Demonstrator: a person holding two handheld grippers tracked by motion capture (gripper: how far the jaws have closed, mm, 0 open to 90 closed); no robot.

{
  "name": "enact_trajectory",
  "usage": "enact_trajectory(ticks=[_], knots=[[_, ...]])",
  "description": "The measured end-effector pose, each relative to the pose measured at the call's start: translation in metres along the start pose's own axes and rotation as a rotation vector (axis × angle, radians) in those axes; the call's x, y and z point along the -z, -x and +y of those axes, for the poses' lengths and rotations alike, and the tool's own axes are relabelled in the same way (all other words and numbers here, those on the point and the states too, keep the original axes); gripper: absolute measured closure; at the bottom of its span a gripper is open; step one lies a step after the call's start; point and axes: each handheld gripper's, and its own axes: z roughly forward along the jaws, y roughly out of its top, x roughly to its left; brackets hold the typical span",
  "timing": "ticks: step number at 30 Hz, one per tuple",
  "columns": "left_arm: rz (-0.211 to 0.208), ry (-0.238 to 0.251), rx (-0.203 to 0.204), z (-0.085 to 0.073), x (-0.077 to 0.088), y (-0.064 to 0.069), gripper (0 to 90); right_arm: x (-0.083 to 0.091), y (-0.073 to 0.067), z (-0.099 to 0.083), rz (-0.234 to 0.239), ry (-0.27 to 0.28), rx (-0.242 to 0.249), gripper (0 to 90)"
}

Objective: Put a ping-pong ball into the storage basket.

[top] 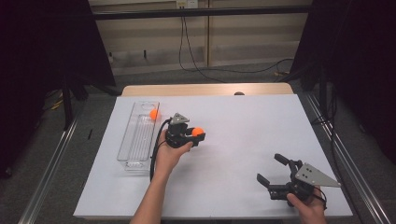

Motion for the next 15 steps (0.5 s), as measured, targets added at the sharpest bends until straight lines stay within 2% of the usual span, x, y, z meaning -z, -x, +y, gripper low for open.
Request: enact_trajectory(ticks=[15], knots=[[0.024,0.003,0.011,0.0007,0.0068,-0.0067,50.7,-0.0002,0.0001,-0.0001,0.000,0.001,0.000,4.3]])
